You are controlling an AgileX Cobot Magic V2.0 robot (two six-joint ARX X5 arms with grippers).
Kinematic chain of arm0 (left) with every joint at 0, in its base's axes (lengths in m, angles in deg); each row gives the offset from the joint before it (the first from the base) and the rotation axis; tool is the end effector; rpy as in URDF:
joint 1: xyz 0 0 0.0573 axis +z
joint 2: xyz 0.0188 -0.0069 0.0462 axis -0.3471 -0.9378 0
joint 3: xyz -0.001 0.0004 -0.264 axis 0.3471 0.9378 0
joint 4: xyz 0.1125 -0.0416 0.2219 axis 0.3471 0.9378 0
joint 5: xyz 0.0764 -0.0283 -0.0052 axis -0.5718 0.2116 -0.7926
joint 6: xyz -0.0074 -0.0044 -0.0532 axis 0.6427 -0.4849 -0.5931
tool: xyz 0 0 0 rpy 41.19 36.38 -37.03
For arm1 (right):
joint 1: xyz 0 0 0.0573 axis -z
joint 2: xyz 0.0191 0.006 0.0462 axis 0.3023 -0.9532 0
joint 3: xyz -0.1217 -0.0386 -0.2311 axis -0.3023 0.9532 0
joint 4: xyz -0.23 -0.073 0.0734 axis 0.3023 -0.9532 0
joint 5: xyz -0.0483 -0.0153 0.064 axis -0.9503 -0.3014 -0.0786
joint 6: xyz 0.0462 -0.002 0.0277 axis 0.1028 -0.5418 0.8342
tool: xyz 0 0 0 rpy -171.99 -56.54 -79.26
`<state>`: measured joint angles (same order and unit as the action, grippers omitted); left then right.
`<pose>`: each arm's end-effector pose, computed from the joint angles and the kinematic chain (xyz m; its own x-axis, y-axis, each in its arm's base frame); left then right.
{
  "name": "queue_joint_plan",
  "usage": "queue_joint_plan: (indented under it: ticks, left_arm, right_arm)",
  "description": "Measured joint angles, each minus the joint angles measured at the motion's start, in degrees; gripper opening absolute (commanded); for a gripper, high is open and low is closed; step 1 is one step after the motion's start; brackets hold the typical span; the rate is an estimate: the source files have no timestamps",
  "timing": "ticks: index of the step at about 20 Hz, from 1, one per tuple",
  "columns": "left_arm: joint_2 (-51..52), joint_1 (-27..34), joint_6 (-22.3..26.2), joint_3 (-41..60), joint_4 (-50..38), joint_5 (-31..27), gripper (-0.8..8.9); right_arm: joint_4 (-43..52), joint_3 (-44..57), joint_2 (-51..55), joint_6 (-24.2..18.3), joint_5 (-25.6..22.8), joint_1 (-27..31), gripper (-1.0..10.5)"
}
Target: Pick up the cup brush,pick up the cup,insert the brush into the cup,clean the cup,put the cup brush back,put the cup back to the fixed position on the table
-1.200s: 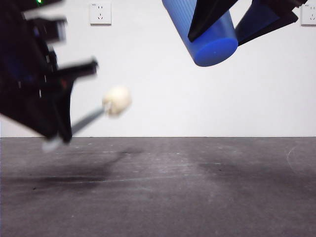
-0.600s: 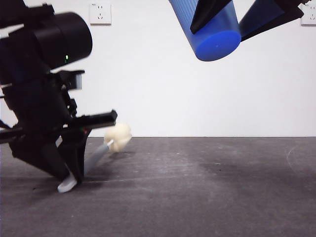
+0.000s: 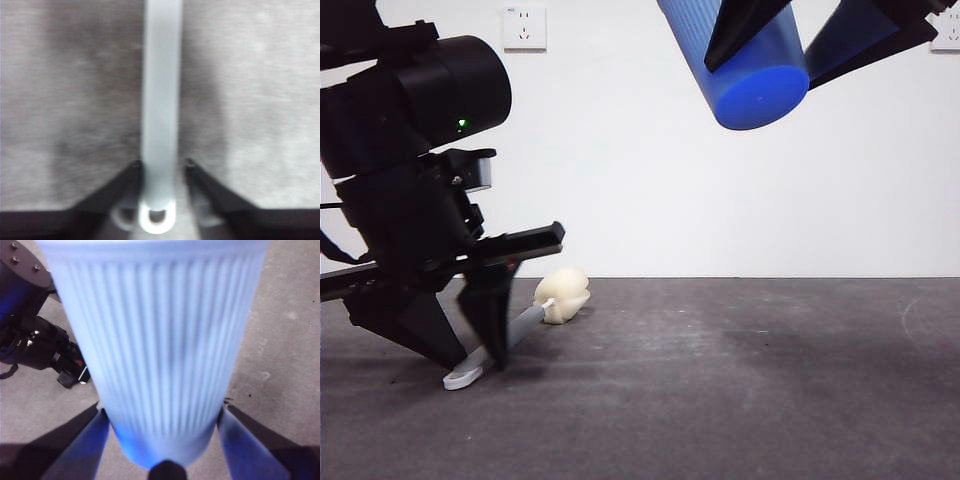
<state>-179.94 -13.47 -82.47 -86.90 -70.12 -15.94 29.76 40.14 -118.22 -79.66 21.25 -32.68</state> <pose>0.2366 -0.1566 0.1519 0.4337 -0.2367 -0.8694 0.0852 0.9713 -0.2219 0.1374 0.1558 0.2922 0.6770 0.4908 -0.5485 -0.5697 0.8212 0.0317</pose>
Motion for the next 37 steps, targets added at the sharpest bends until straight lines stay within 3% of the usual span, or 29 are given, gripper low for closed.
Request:
queue_joint_plan:
  ticks: [8,13,16,24,32,37]
  left_arm:
    - [2.3,-0.1,0.0,-0.4,3.5,3.8,3.78]
    - [13.7,-0.1,1.7,-1.1,7.8,3.8,3.77]
    - [24.9,-0.1,3.1,-1.1,10.0,4.3,3.77]
    - [48.8,-0.1,5.1,-1.2,20.5,4.3,3.77]
    - [51.7,-0.1,6.9,-1.2,25.5,4.3,3.77]
    - [51.7,-0.1,8.8,-1.2,25.5,4.0,3.77]
  right_arm:
    - [4.2,0.0,0.0,0.2,-0.5,0.0,-0.1]
    - [16.3,2.6,-2.1,0.1,-10.4,1.6,-0.1]
    - [25.6,9.1,-6.1,0.1,-12.1,4.0,-0.1]
    - [51.3,14.1,-27.4,-0.5,-10.5,9.8,-0.1]
    - [65.8,14.1,-43.1,-0.5,-7.5,14.9,-0.1]
    - [67.6,14.2,-46.5,-0.7,-4.5,17.4,-0.1]
